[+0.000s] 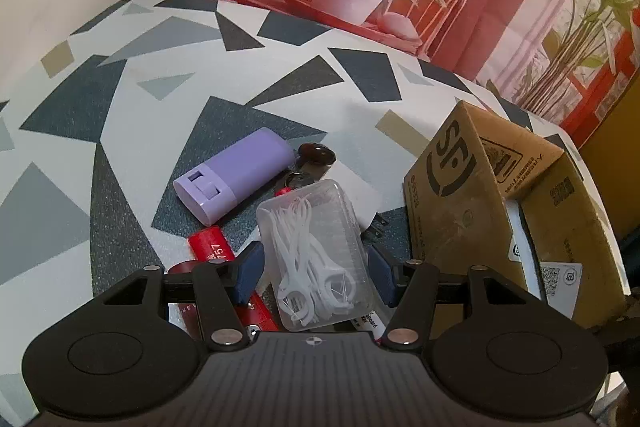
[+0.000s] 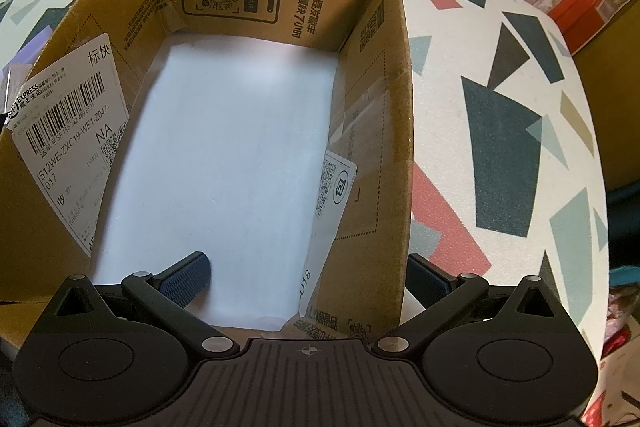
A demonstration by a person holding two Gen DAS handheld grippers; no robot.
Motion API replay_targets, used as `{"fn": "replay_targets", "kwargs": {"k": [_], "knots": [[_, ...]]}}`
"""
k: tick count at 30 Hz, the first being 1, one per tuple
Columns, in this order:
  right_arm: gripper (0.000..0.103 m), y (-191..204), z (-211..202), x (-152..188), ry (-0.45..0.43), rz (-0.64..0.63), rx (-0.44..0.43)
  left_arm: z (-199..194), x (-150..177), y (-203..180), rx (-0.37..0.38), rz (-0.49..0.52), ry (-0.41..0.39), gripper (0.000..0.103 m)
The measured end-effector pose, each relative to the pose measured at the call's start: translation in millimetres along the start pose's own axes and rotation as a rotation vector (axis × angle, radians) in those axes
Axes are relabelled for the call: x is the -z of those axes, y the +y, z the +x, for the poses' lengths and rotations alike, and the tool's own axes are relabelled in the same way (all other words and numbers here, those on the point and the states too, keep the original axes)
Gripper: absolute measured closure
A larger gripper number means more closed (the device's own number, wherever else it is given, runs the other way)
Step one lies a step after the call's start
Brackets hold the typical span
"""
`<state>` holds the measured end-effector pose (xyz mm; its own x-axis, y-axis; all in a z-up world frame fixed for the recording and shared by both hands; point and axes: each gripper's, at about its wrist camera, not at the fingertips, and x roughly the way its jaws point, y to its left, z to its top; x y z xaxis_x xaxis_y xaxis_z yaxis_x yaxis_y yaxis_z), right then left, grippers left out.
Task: Organize rigid objects
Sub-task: 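Close the left tool on the clear plastic case, then lift the clear case with the left tool over the cardboard box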
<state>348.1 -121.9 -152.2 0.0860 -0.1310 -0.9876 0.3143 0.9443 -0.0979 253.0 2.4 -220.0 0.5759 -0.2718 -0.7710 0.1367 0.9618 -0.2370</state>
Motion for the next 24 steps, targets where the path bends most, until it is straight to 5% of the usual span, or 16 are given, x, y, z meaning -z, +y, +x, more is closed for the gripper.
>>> {"fn": "replay_targets", "kwargs": {"k": [24], "knots": [[0.000, 0, 0, 0, 0.000, 0.000, 0.000, -20, -2, 0, 0.042, 0.007, -0.084, 0.045]]}}
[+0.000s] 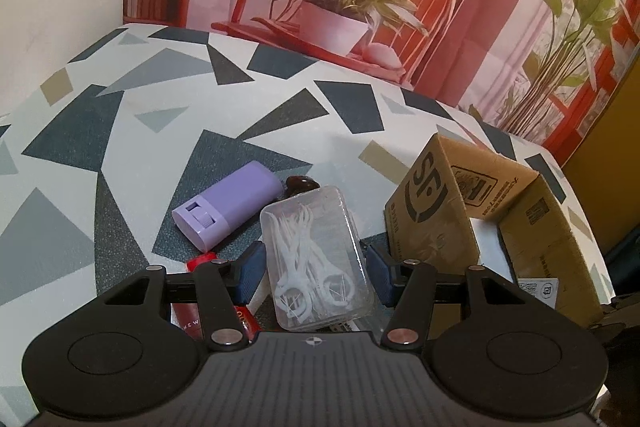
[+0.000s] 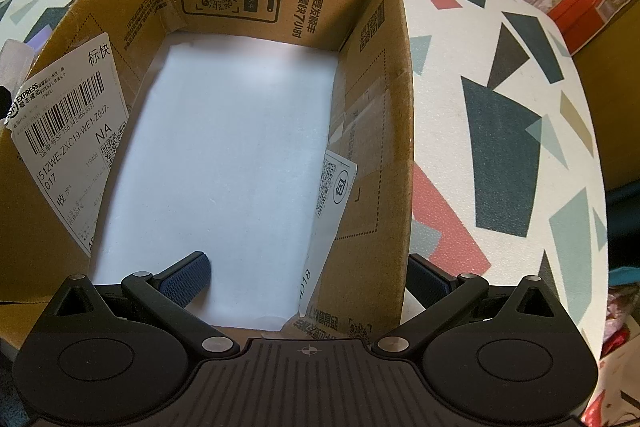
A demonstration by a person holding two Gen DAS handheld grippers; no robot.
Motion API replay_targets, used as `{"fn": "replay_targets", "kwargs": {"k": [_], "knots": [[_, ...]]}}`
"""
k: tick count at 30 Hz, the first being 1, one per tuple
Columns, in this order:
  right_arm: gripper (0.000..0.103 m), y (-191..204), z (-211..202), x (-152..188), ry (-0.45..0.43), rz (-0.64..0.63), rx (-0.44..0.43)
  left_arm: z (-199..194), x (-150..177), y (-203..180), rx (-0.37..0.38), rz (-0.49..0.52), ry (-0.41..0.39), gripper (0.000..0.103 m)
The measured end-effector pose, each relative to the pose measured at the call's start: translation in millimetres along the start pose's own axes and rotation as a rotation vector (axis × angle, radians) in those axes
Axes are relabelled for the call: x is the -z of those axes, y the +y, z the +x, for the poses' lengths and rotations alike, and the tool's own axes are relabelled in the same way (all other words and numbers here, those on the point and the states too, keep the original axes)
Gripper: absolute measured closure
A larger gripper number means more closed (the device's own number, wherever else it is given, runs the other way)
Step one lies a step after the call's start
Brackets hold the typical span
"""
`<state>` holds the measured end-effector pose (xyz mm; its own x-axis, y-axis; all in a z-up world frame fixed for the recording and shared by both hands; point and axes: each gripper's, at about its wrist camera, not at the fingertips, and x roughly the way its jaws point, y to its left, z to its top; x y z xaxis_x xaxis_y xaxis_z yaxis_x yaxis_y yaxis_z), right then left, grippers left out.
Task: Organize rigid objects
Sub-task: 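Lift the clear case with the left tool over the cardboard box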
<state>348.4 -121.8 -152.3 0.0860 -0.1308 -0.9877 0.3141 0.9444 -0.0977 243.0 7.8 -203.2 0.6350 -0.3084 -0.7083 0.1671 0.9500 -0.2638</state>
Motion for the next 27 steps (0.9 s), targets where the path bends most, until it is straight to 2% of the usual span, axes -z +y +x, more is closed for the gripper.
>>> {"fn": "replay_targets", "kwargs": {"k": [16, 27], "knots": [[0.000, 0, 0, 0, 0.001, 0.000, 0.001, -11, -5, -1, 0.031, 0.001, -0.034, 0.045], [0.000, 0, 0, 0, 0.001, 0.000, 0.001, -26, -25, -20, 0.132, 0.069, -0.074, 0.045]]}}
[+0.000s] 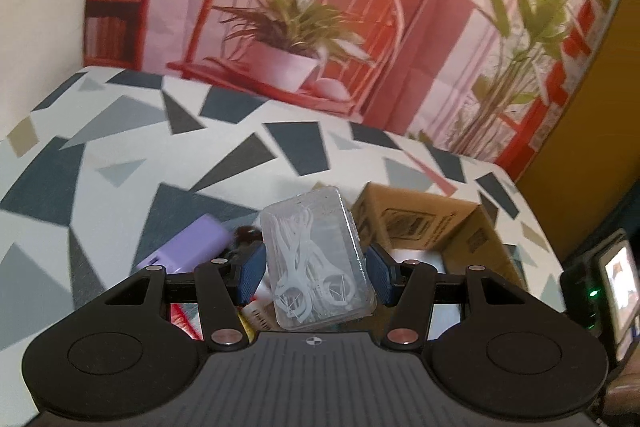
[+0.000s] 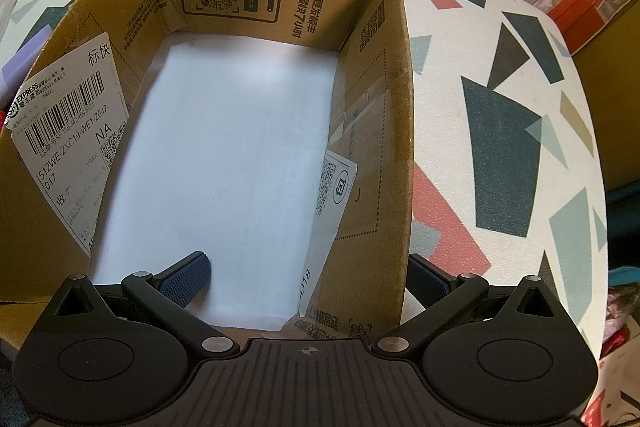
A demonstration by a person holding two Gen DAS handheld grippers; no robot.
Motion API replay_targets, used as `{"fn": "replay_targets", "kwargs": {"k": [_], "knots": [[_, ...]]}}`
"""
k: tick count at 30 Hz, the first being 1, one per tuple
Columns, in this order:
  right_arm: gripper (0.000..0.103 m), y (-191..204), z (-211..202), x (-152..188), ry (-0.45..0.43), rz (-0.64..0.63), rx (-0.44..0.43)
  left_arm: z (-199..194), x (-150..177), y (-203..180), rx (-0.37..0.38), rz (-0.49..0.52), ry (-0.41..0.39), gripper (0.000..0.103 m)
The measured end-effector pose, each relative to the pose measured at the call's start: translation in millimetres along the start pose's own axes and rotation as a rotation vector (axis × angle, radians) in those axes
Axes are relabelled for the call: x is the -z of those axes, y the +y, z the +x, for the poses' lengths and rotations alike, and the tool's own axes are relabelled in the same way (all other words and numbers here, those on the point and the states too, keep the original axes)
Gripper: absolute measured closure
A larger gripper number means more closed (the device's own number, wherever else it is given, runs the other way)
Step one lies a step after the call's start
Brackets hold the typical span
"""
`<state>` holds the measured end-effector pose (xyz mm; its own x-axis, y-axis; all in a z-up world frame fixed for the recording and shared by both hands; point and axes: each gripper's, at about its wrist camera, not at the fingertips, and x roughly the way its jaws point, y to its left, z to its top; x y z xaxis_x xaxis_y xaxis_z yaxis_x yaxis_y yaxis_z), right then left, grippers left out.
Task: Organize rigid objects
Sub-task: 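Lift the clear case with the left tool over the cardboard box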
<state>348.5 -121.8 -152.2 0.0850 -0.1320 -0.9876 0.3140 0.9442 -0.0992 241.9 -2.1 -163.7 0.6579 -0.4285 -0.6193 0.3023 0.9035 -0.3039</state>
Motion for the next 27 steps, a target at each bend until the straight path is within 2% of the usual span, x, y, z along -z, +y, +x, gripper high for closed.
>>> {"fn": "replay_targets", "kwargs": {"k": [10, 21, 27], "knots": [[0.000, 0, 0, 0, 0.002, -0.001, 0.001, 17, -19, -21, 0.104, 0.047, 0.017, 0.045], [0.000, 1, 0, 0, 0.001, -0.001, 0.001, 29, -26, -39, 0.196, 0.068, 0.027, 0.045], [0.000, 1, 0, 0, 0.001, -0.001, 0.002, 45, -23, -33, 0.243, 0.021, 0.097, 0.045]]}}
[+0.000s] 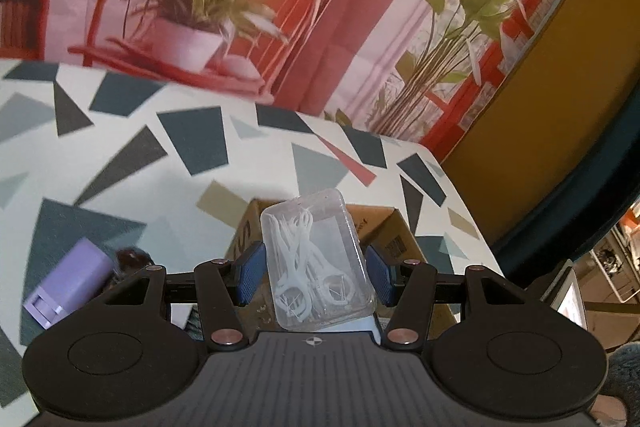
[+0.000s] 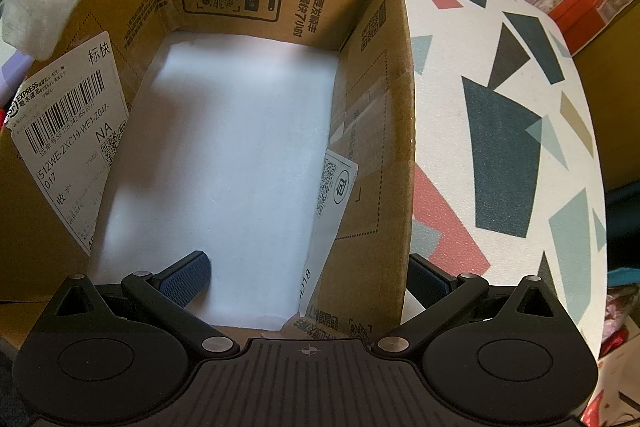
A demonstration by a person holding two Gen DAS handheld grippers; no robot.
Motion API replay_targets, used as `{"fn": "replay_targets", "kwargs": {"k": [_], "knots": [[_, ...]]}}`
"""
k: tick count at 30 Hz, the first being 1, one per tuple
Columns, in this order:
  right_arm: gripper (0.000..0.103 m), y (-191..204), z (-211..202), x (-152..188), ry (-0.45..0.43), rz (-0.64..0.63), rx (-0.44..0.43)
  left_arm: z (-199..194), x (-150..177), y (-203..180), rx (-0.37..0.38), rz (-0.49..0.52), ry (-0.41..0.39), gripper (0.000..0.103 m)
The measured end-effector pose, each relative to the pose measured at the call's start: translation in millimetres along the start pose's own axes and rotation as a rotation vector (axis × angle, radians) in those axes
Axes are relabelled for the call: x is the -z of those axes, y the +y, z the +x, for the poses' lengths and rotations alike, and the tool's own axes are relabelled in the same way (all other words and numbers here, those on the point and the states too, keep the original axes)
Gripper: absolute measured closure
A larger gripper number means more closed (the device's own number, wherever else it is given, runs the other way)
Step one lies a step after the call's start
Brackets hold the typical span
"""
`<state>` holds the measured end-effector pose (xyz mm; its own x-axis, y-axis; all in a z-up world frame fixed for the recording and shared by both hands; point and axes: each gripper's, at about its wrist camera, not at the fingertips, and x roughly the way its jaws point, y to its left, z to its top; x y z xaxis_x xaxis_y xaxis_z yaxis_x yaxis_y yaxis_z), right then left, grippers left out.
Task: Organize rigid objects
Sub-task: 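Lift the clear case with the left tool over the cardboard box, then open the left tool to drop the case into the box, then move the left tool back to the item pile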
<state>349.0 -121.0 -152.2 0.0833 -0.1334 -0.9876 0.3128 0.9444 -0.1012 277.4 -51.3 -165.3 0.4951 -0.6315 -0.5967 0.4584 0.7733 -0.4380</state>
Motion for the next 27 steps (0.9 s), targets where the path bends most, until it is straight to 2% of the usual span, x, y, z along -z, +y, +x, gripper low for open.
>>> {"fn": "replay_targets", "kwargs": {"k": [8, 21, 27], "knots": [[0.000, -1, 1, 0, 0.001, 0.000, -0.002, 8, 2, -1, 0.023, 0.014, 0.041, 0.045], [0.000, 0, 0, 0, 0.001, -0.001, -0.001, 6, 0, -1, 0.057, 0.008, 0.034, 0.044], [0.000, -1, 0, 0, 0.002, -0.001, 0.001, -4, 1, 2, 0.028, 0.002, 0.009, 0.044]]}}
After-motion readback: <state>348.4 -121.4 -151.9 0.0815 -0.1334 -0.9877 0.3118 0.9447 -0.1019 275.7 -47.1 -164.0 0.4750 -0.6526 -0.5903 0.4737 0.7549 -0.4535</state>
